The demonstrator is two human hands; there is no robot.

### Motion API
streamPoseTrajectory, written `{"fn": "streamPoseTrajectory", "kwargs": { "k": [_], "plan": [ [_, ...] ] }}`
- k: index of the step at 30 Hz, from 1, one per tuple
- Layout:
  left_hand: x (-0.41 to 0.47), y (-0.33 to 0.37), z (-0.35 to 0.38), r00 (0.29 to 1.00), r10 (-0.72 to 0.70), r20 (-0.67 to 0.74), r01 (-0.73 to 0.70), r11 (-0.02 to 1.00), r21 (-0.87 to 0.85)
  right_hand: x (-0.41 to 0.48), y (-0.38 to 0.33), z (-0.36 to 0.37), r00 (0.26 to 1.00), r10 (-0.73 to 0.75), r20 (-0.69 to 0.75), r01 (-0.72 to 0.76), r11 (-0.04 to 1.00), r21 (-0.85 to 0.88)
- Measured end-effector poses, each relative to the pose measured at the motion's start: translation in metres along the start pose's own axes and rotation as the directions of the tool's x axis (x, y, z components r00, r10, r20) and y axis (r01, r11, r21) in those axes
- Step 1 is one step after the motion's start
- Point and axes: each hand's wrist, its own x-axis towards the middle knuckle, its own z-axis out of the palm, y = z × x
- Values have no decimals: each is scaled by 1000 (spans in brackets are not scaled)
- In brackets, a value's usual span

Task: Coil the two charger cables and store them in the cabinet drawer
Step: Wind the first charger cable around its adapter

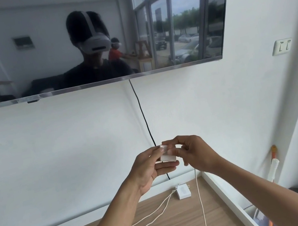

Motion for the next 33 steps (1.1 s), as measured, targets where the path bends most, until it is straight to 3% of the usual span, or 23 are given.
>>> {"fn": "streamPoseTrajectory", "kwargs": {
  "k": [3, 7, 9, 13, 22, 33],
  "plan": [
    [0, 7, -1, 999, 2, 46, -8, 991, 135, 2, -11, -11, 996, -15, 84, 25, 993, -113],
    [2, 16, 1, 998, 2, 68, -21, 960, 280, 7, -28, -28, 990, -45, 136, 104, 877, -468],
    [2, 20, 1, 997, -4, 81, -20, 957, 291, 9, -33, -35, 987, -71, 143, 134, 856, -500],
    [0, 24, -1, 993, -2, 122, -37, 949, 313, 14, -37, -44, 991, -41, 126, 84, 931, -356],
    [-7, 37, -5, 980, 12, 199, -70, 955, 287, 23, -34, -45, 990, -19, 139, 52, 970, -236],
    [-18, 47, -3, 978, 134, 160, -161, 972, 169, 17, -24, -32, 994, 16, 112, -41, 974, 221]
  ]
}}
